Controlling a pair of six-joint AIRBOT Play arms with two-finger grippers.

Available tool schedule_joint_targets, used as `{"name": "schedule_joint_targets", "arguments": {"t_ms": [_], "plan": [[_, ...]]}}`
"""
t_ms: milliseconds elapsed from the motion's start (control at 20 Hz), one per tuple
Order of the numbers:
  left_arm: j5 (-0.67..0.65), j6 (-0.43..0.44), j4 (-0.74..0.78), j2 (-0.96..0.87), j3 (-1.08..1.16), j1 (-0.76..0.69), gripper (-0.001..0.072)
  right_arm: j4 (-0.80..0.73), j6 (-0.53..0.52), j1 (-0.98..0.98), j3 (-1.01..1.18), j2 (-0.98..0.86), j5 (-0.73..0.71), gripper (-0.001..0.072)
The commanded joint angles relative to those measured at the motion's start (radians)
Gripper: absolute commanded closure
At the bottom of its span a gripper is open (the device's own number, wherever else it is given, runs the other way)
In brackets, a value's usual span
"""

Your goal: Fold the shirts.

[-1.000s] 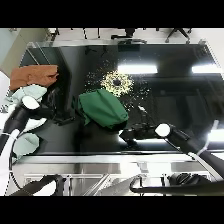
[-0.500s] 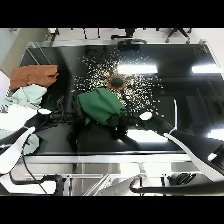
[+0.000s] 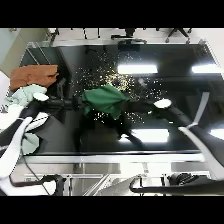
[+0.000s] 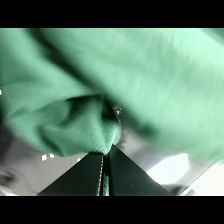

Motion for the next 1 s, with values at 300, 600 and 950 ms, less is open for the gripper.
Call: {"name": "schedule_joint_targets", "arguments": {"t_ms": [300,600,950], "plan": [[-0.107,-0.106,0.286,0.719,0.383,0.035,0.0699,0.325,0.081,-0.392,0.159,0.584,0.423,0.0695],[-0.206,-0.233,0.585,0.826,0.422,0.035,0.0699,0.000,0.265,-0.451,0.222,0.658,0.406,0.0695],[-0.163,-0.233,0.475,0.542,0.080,-0.027,0.0698,-0.196,0.224,-0.409,0.053,0.321,0.392,0.0694]]}}
